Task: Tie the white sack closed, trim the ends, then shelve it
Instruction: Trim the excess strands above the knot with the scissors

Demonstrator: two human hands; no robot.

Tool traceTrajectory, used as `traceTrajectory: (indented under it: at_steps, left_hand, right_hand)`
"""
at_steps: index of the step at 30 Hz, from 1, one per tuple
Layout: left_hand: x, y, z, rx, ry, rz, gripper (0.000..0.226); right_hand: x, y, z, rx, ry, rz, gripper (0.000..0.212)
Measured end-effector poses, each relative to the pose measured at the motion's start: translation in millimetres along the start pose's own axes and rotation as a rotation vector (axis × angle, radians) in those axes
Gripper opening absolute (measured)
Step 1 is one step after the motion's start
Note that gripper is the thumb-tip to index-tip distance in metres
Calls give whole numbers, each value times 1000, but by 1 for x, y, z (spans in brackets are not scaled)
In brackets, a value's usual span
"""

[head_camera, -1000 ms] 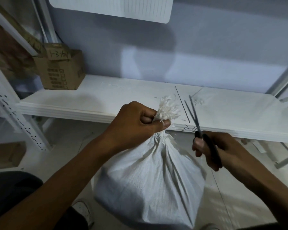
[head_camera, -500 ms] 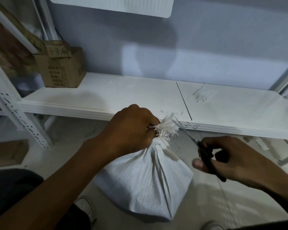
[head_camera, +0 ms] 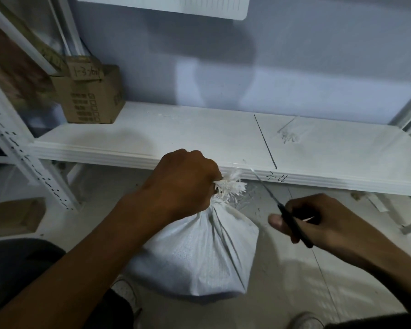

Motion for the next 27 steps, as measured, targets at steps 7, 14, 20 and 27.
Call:
traceTrajectory:
  at_steps: [7, 14, 20, 27]
  left_hand:
    - [0, 1, 0, -5, 19, -16, 35]
    - [0, 4, -1, 8, 2, 30, 32]
    - [3, 0, 0, 20, -37, 61, 36]
    - [9, 4, -1, -58, -40, 206, 33]
  right_hand:
    - [3, 0, -4, -92, 16, -115, 63]
    - [7, 16, 2, 41, 2, -132, 68]
    - [6, 7, -5, -153, 37, -349, 58]
    - [-2, 15, -5, -28, 115, -322, 69]
Point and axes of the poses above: each hand's wrist, its own z-axis away from the middle knuckle, its own y-axis out of the palm, x = y × z, the point moved 3 cm from there along -z, towards the middle knuckle, and after that the axes turned 7 degrees about -x, right-handed, at the moved point
